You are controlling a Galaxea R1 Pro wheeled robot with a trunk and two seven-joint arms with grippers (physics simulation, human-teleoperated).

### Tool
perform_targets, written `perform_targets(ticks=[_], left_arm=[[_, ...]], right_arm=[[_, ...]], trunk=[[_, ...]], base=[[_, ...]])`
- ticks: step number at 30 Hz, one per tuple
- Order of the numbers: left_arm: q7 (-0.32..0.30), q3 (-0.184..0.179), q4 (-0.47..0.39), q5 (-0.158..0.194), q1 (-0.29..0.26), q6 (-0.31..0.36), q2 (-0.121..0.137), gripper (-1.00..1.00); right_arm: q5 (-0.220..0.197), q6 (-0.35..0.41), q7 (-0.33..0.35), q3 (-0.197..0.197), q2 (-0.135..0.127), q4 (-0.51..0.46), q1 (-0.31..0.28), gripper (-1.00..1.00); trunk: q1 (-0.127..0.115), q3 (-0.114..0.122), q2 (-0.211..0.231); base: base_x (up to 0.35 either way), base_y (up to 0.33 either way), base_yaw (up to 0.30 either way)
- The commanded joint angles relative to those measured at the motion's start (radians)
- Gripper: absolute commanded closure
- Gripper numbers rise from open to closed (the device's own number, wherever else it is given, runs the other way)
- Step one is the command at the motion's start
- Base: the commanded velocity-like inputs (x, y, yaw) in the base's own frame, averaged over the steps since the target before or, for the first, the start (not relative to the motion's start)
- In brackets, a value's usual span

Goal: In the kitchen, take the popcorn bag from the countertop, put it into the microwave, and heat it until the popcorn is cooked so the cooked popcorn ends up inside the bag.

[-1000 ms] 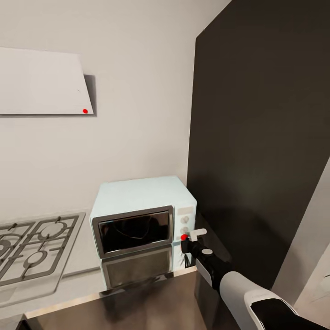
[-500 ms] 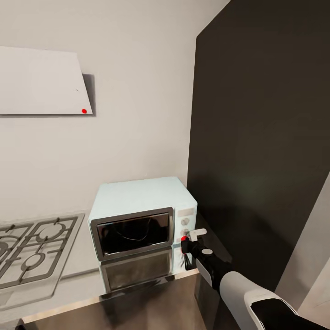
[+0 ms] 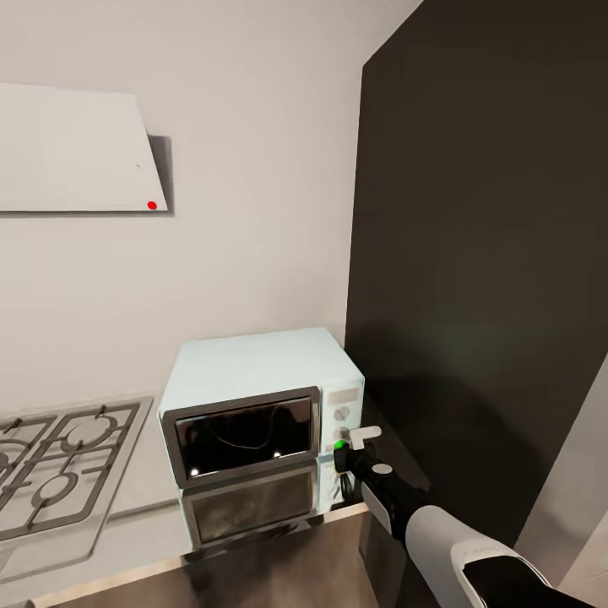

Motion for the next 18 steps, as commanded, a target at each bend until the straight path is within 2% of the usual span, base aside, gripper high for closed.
perform_targets(ticks=[1, 5, 11, 12, 18], left_arm=[[-0.008, 0.007, 0.001, 0.002, 0.000, -0.002, -0.001, -1.00], [-0.008, 0.008, 0.001, 0.002, -0.001, -0.002, -0.001, -1.00], [-0.008, 0.008, 0.001, 0.002, -0.001, -0.001, -0.001, -1.00], [-0.008, 0.008, 0.001, 0.002, -0.001, -0.002, -0.001, -1.00], [-0.008, 0.008, 0.001, 0.002, -0.001, -0.002, -0.001, -1.00]], right_arm=[[0.005, -0.002, 0.001, 0.003, 0.000, -0.002, -0.017, 1.00], [0.005, -0.007, 0.002, 0.004, 0.001, -0.003, -0.016, 1.00], [0.004, -0.025, 0.006, 0.004, 0.003, -0.009, -0.014, 1.00], [0.004, -0.026, 0.011, 0.004, 0.003, -0.013, -0.010, -1.00], [0.004, -0.028, 0.013, 0.004, 0.003, -0.050, 0.006, -1.00]], trunk=[[0.001, 0.000, 0.001], [0.001, 0.000, 0.001], [0.001, 0.000, 0.001], [0.001, 0.000, 0.001], [0.001, 0.000, 0.001]], base=[[0.000, 0.000, 0.000], [-0.029, 0.000, 0.000], [-0.311, 0.000, 0.000], [-0.342, 0.000, 0.000], [-0.342, 0.000, 0.000]])
